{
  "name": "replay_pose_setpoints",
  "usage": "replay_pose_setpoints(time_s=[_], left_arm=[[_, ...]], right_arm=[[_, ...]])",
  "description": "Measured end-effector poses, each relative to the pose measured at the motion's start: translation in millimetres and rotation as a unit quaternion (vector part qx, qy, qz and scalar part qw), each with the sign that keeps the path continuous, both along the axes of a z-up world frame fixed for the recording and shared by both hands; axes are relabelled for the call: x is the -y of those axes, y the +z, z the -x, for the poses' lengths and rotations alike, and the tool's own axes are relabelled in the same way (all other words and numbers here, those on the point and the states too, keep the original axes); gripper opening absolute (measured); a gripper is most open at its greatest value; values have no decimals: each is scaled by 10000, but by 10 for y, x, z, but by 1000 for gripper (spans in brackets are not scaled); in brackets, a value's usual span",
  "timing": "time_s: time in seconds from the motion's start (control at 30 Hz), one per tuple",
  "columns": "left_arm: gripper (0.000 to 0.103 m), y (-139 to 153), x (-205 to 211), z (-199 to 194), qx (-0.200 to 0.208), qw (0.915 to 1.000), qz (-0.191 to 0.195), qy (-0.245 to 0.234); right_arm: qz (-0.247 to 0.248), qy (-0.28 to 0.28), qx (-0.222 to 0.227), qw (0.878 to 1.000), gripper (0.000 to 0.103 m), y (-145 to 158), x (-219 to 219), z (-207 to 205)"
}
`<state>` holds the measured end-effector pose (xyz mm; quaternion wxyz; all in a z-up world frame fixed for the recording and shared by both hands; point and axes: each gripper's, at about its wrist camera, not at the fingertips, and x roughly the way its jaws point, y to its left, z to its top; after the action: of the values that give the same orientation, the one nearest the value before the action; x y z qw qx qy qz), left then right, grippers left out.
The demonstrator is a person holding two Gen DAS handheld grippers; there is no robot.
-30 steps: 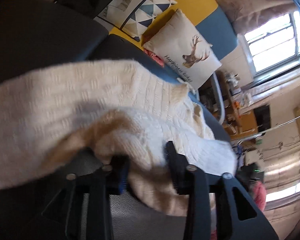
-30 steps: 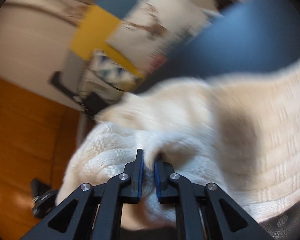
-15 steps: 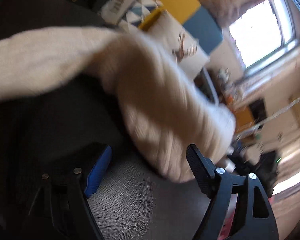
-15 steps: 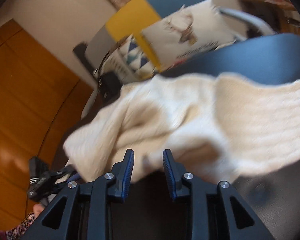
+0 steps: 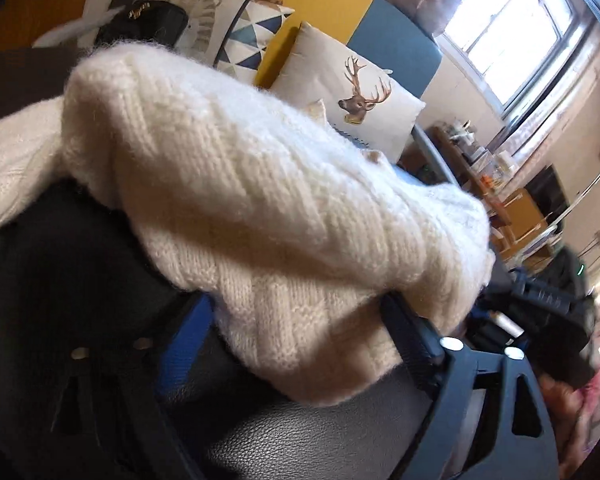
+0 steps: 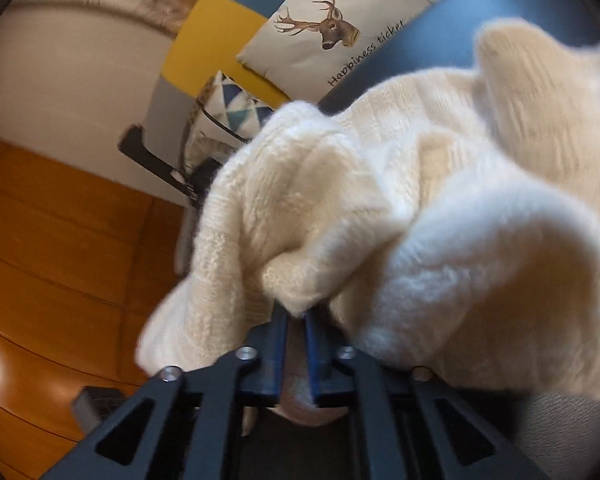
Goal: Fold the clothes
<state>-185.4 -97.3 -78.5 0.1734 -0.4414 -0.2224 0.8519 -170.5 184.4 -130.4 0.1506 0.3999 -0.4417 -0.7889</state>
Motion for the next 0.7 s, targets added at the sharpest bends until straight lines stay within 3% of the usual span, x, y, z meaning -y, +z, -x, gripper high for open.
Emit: replay_pose_setpoints(time_s=[0.03,0.07,0.17,0.37,0.47,0.5,0.53,0.57,0.6,0.7], left_arm=[[31,35,28,-2,22,10000,-23,-24],[20,78,76,-5,26,10000,-69,-35],[12,257,264,-47,-51,9989,-473,-33],[11,482,455,-188,-228,9968,-758,-133],[12,455,464,-219,-206,9971,-728,-111],[15,408,456,-217,-112,9981,-590,-120],[30,344,467,-251,27,9989,-444,-135],[56,255,438,-248,277,9993,-228,-64],[66,162,403,-238,541,9985,-2,19],[73,16,358,-298,688,9975,39,163]], right_arm=[[94,-34,-84,9999,5,25,-42,-45],[153,-63,-165,9997,5,63,-84,-90],[463,-186,-411,9979,4,188,-234,-252],[805,-298,-1014,9911,0,545,-452,-545],[315,-156,-1149,9928,4,753,-456,-614],[108,-82,-1073,9941,4,776,-430,-590],[-50,-30,-941,9955,7,755,-400,-553],[-208,21,-809,9965,11,735,-370,-516],[-268,31,-677,9973,21,699,-343,-460],[-157,-58,-275,9995,26,537,-266,-232]])
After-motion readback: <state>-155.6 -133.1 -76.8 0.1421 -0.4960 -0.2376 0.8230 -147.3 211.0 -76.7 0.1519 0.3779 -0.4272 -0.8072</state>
